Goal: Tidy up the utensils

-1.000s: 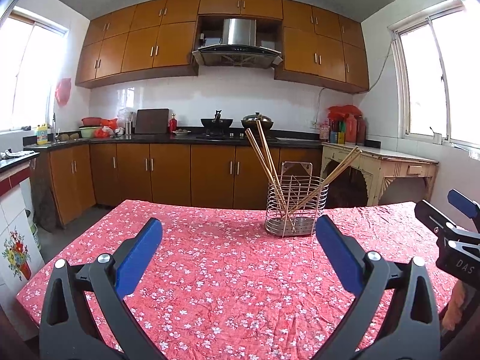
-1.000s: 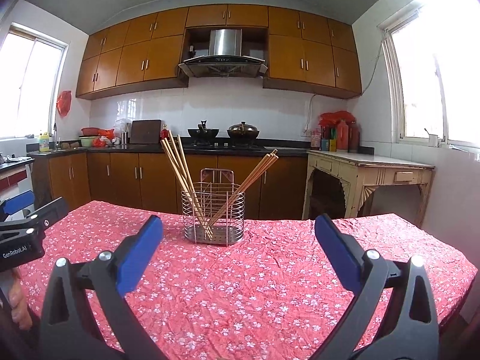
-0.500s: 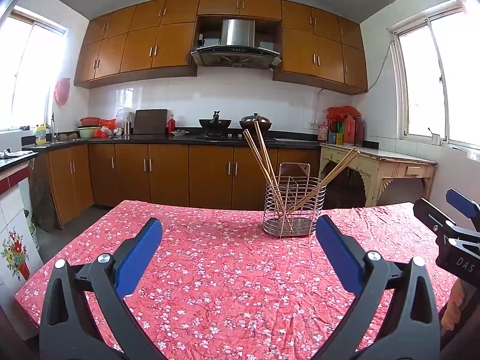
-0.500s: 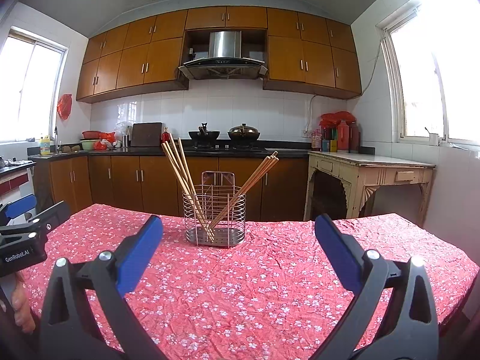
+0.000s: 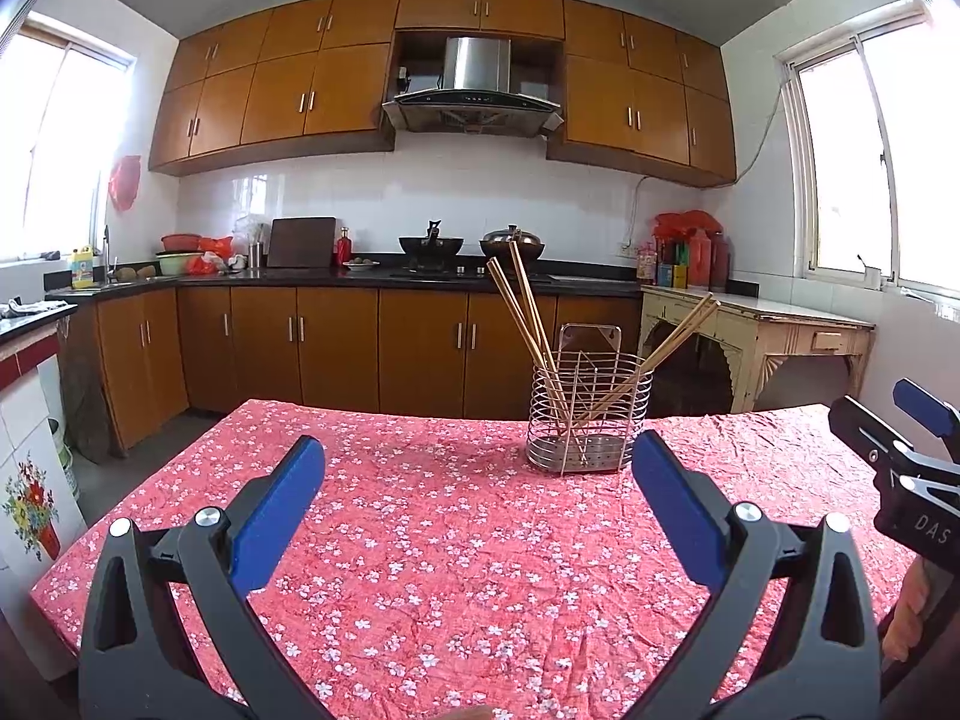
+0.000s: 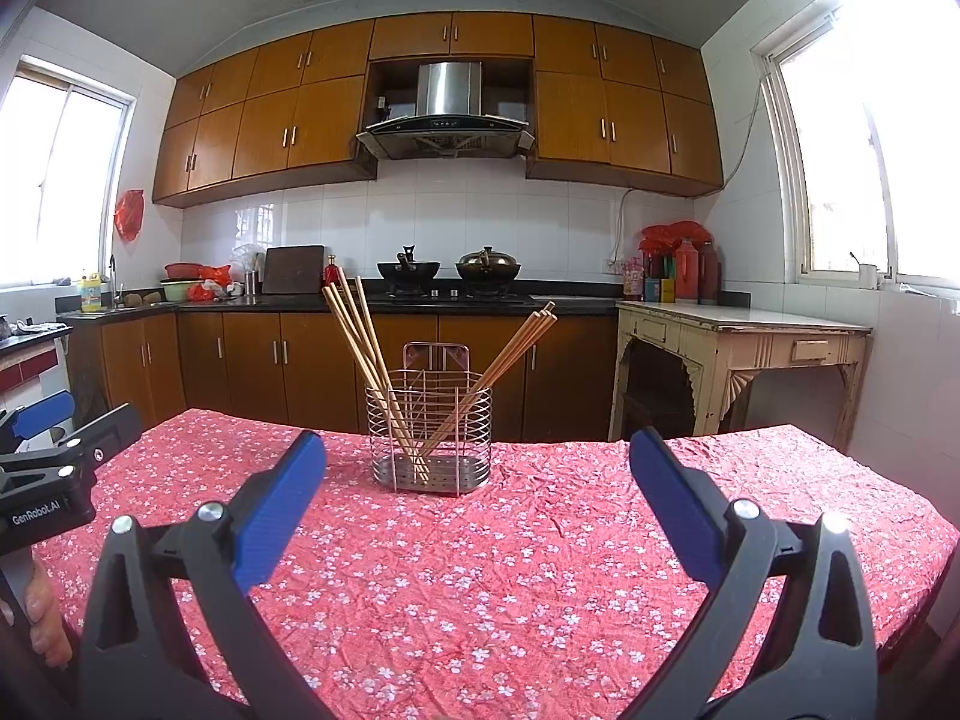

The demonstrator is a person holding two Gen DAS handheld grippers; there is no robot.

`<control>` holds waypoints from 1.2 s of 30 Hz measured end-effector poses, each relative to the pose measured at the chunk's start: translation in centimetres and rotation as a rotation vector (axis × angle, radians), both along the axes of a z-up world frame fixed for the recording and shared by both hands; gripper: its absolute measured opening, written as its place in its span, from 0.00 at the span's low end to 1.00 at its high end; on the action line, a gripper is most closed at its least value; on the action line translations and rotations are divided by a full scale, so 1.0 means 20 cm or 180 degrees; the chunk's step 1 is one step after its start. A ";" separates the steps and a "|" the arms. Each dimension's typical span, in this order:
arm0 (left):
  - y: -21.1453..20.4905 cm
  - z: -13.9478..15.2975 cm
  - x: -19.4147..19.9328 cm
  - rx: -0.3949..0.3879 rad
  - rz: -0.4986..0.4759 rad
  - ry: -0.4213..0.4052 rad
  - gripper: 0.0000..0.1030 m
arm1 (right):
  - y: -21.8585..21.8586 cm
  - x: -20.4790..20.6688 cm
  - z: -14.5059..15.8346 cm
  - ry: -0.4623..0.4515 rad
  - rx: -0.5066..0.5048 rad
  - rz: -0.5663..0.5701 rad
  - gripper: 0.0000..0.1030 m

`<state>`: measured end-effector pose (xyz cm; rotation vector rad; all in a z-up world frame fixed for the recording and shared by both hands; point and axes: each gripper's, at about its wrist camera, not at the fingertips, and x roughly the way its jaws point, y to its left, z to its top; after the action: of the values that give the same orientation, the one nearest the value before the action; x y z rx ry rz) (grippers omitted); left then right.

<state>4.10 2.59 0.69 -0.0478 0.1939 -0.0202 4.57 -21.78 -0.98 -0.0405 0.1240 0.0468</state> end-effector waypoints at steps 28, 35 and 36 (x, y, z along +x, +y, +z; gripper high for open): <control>-0.01 -0.01 0.02 -0.0015 0.0005 0.0036 0.98 | -0.01 0.01 0.00 0.0016 0.0006 0.0011 0.96; -0.01 -0.01 0.02 -0.0015 0.0003 0.0037 0.98 | -0.01 0.01 0.00 0.0017 0.0008 0.0011 0.96; -0.01 -0.01 0.02 -0.0015 0.0004 0.0037 0.98 | 0.00 0.01 0.00 0.0016 0.0007 0.0009 0.96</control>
<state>4.53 2.35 0.57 -0.0528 0.2053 -0.0192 4.78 -21.87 -1.01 -0.0383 0.1290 0.0498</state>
